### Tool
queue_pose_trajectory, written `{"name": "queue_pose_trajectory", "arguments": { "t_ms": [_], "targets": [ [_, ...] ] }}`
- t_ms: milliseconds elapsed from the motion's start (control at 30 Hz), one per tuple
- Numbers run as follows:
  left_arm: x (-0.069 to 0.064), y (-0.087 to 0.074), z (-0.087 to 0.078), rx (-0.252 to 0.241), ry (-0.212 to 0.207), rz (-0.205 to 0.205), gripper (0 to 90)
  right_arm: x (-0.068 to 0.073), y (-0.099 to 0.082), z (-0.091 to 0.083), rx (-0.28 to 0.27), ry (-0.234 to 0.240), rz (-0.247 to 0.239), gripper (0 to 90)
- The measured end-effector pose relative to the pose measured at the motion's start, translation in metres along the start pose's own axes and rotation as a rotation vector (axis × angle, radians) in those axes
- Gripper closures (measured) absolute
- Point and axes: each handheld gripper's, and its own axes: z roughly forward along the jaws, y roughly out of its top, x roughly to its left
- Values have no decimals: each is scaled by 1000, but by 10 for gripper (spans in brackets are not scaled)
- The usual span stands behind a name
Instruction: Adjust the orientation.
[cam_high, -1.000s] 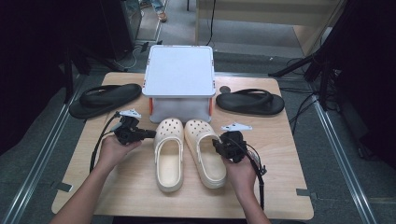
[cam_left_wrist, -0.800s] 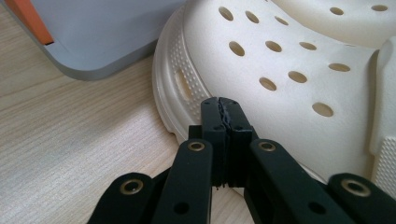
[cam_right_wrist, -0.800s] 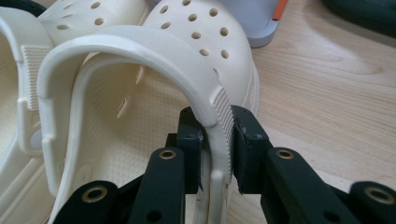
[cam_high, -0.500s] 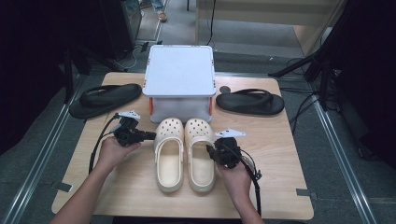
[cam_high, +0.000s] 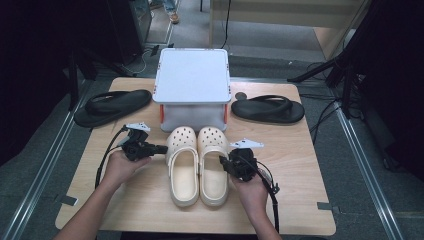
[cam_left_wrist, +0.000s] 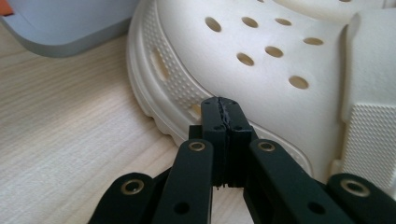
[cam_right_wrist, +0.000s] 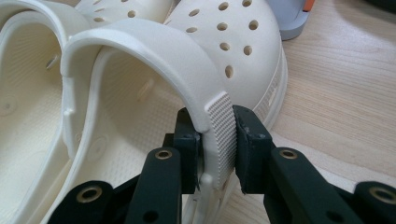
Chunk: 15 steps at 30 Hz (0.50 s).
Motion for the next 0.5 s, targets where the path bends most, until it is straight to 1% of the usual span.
{"name": "queue_pose_trajectory", "arguments": {
  "t_ms": [67, 133, 167, 200, 233, 267, 300, 333, 400, 433, 467, 500],
  "targets": [
    [0, 0, -1, 10, -3, 3, 900, -1, 0, 0, 0, 9, -8, 724],
    [0, 0, -2, 12, -2, -4, 900, -4, 0, -1, -1, 27, -14, 701],
    [1, 0, -3, 11, 10, -13, 866, -6, 1, -2, 1, 41, -1, 688],
    [3, 0, -3, 12, 4, -29, 807, -8, 0, -2, -1, 54, 3, 679],
    [5, 0, -4, 5, -13, -42, 772, -9, 0, -3, -6, 61, 7, 668],
    [5, 0, -6, 1, -11, -43, 766, -10, 0, -3, -10, 70, 12, 664],
    [5, 0, -8, -3, -5, -33, 765, -10, 0, -5, -16, 75, 7, 649],
    [4, 1, -10, -8, -3, -32, 757, -10, 0, -7, -26, 72, -1, 642],
    [1, 3, -13, 17, -7, -43, 707, -8, 2, -12, -43, 79, -18, 622],
    [-1, 4, -14, 23, -8, -33, 707, -8, 2, -15, -54, 81, -24, 607],
    [-4, 4, -16, 25, -9, -14, 703, -8, 3, -18, -57, 84, -25, 590],
    [-6, 4, -17, 27, -7, -5, 691, -7, 4, -22, -59, 101, -21, 586]
  ]
}}
